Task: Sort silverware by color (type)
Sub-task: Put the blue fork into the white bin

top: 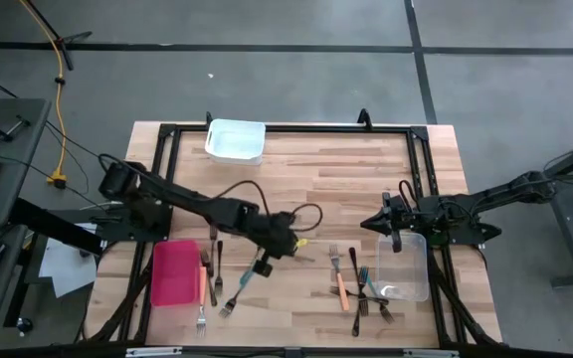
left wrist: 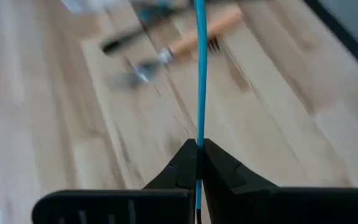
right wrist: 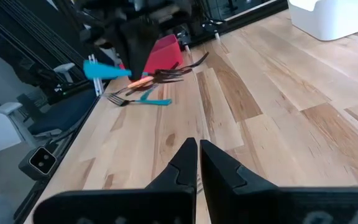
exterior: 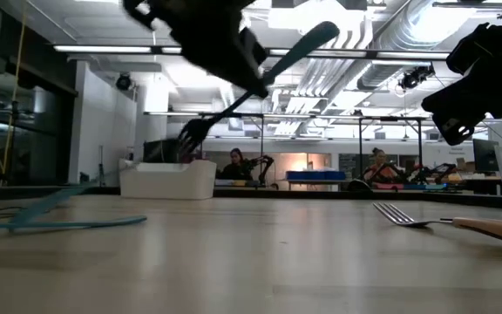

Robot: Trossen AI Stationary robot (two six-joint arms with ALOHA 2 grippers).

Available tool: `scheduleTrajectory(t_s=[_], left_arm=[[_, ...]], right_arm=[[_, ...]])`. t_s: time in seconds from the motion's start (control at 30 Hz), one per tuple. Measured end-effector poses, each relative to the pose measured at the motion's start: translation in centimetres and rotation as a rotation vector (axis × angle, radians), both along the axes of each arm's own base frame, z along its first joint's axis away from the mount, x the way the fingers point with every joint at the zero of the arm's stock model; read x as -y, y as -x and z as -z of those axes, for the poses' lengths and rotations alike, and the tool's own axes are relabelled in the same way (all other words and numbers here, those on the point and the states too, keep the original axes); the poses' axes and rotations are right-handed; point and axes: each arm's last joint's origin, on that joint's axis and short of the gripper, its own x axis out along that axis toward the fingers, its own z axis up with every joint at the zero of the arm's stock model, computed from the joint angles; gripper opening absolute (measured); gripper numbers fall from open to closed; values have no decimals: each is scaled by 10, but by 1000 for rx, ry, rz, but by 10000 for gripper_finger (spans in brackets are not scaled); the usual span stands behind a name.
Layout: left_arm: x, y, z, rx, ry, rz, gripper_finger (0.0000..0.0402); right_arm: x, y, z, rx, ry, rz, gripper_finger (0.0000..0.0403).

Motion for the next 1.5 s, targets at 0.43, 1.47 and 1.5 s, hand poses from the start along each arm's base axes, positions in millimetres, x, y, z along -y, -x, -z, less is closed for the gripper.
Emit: scheduleTrajectory(t_s=[0.43,1.47,1.5], left_arm=[[-17,11,-7,255,156,-201,0],[-83,129,-38,943,576,-537,0],[-84,128,-38,946,576,-539,0]], right_arm=[[0,0,2,-17,4,0,5],[12,-21,-103,623,-239,454,5],[10,-29,-106,576,-194,422,5]])
